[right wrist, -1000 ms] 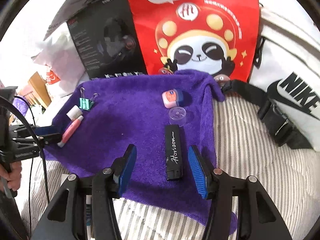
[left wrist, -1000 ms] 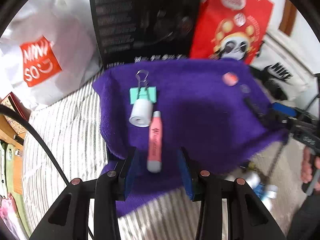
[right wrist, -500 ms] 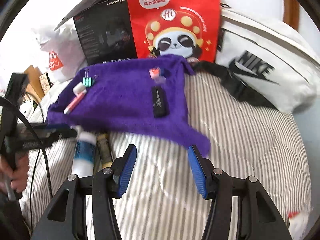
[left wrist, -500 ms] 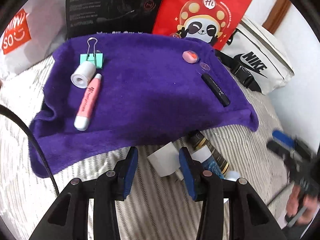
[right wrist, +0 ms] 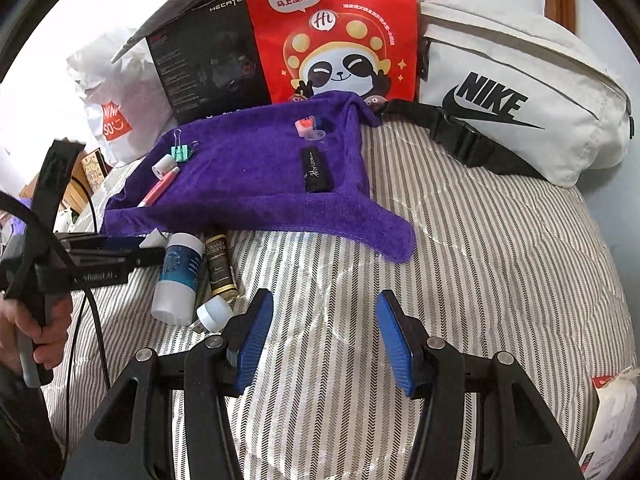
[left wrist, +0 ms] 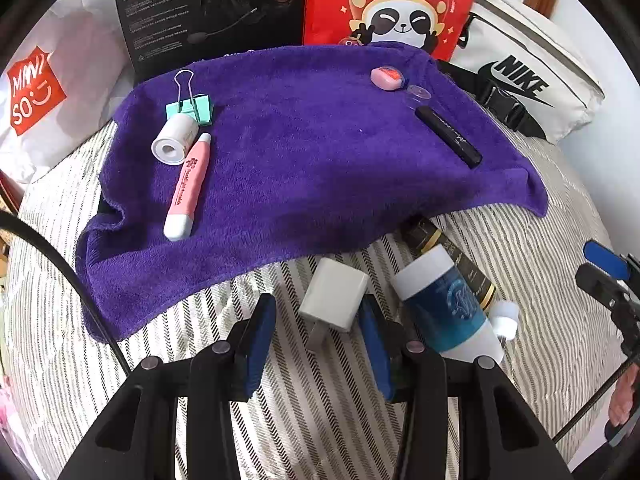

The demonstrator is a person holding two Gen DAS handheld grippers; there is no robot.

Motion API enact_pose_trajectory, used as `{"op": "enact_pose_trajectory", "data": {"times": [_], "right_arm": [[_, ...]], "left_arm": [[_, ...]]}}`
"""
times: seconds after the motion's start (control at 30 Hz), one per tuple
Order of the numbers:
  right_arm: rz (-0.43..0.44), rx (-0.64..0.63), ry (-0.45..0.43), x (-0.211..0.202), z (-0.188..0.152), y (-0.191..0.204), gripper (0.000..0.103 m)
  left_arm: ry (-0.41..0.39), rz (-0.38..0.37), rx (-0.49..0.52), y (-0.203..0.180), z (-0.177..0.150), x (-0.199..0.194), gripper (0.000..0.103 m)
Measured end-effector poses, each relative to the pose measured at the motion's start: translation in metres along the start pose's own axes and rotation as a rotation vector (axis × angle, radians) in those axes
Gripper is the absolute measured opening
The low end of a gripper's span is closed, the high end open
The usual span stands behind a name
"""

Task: Organize rigid objects
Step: 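Grasp the white square plug with the left gripper while the right moves toward the white USB light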

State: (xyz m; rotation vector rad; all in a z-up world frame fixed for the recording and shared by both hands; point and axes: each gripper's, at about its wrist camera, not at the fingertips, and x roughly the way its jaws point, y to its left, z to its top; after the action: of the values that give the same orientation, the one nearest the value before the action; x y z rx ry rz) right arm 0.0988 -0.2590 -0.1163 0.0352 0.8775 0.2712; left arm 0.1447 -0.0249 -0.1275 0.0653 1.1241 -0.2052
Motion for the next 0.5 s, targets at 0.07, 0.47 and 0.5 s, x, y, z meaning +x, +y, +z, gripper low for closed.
{"op": "enact_pose_trajectory", "data": {"times": [0.07,0.47,0.5], "right_arm": [[0.004,-0.003,0.002,0.001,-0.001,0.001,0.053],[0.022,-0.021,0.043,0.014,-0.011,0.009,0.053],[0.027,-0.029,0.044,0.015,-0.011,0.012,0.053]], "left_arm": [[-0.003,-0.016,0.007,0.000,0.001,0.003,0.042],[-0.048,0.044,0.139,-0.016,0.000,0.002,0.030],[-0.048,0.043,0.134,-0.013,-0.002,0.001,0.030]]}}
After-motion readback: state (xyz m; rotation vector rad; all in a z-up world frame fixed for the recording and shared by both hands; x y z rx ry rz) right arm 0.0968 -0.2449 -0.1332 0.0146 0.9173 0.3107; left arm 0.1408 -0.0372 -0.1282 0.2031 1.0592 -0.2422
